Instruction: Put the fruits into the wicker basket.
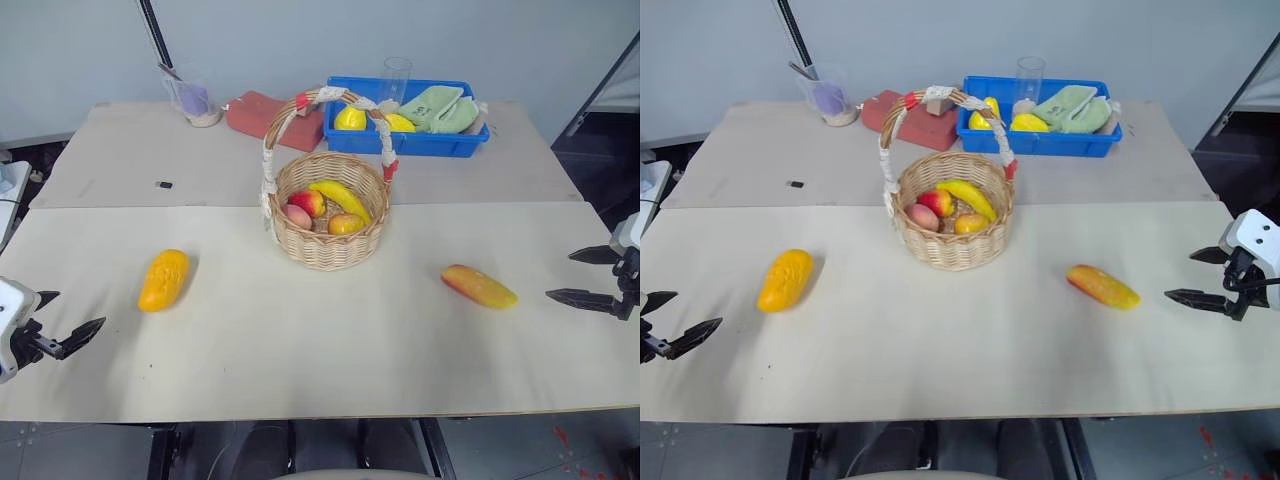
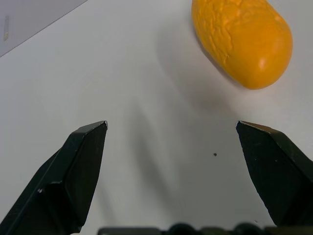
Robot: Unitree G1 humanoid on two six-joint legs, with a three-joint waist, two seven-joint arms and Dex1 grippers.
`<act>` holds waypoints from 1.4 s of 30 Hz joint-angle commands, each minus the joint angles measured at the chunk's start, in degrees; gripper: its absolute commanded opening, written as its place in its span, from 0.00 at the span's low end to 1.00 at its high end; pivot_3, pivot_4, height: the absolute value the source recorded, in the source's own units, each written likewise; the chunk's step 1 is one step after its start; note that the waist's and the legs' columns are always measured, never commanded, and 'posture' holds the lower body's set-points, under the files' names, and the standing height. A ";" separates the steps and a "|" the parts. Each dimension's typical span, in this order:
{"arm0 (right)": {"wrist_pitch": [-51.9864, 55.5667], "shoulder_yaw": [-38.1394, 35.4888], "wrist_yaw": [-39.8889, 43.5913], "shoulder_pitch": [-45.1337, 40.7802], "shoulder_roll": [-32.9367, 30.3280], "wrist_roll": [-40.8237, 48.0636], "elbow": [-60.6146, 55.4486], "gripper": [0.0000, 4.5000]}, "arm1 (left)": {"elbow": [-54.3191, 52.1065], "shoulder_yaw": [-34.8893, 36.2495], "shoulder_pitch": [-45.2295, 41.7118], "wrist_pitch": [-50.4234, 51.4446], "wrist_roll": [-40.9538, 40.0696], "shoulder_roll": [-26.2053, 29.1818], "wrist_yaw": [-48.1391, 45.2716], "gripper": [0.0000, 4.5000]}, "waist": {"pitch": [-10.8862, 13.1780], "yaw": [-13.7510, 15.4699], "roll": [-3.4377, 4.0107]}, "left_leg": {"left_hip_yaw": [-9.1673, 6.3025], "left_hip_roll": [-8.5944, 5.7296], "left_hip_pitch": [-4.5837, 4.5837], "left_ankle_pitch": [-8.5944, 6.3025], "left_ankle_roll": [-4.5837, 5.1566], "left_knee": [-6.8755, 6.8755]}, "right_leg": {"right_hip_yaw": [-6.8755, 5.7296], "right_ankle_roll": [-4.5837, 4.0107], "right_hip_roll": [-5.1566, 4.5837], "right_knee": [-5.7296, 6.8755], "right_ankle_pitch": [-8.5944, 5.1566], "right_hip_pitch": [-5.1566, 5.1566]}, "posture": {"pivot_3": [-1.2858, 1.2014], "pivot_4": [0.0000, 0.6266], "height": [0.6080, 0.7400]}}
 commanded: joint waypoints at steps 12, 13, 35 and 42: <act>-0.77 -2.37 -1.09 0.11 -0.13 0.83 -0.91 0.99 | 2.65 2.00 -1.98 -4.72 -0.66 -0.91 -4.21 1.00 | 0.00 -0.03 0.00 | 0.02 -0.02 0.00 0.00 0.00 -0.01 | 0.00 0.00 -0.07 -0.01 0.00 -0.01 | 0.52 0.24 1.00; -0.78 -2.35 -1.18 0.03 -0.08 0.82 -0.88 0.99 | 2.73 2.20 -2.05 -4.59 -0.72 -1.04 -4.01 1.00 | 0.00 -0.02 0.00 | 0.02 -0.02 0.00 0.00 0.00 -0.01 | 0.00 0.00 -0.07 -0.01 0.00 -0.01 | 0.52 0.24 1.00; 18.86 1.65 1.89 -12.45 4.97 18.81 -33.20 0.99 | -11.51 -5.25 -14.67 20.81 -11.51 -9.44 12.33 1.00 | 0.00 0.14 0.00 | -0.12 -0.05 0.02 0.00 -0.01 -0.01 | 0.00 0.03 -0.04 0.32 0.02 -0.05 | 0.52 0.24 1.00; 25.93 6.99 -1.22 -24.32 10.99 23.46 -38.73 0.99 | -5.71 -12.35 -22.91 20.53 -7.67 -13.47 18.74 1.00 | -0.01 0.24 -0.07 | -0.23 -0.14 -0.06 0.04 -0.06 0.00 | -0.07 0.03 -0.06 0.35 0.02 -0.12 | 0.52 0.24 1.00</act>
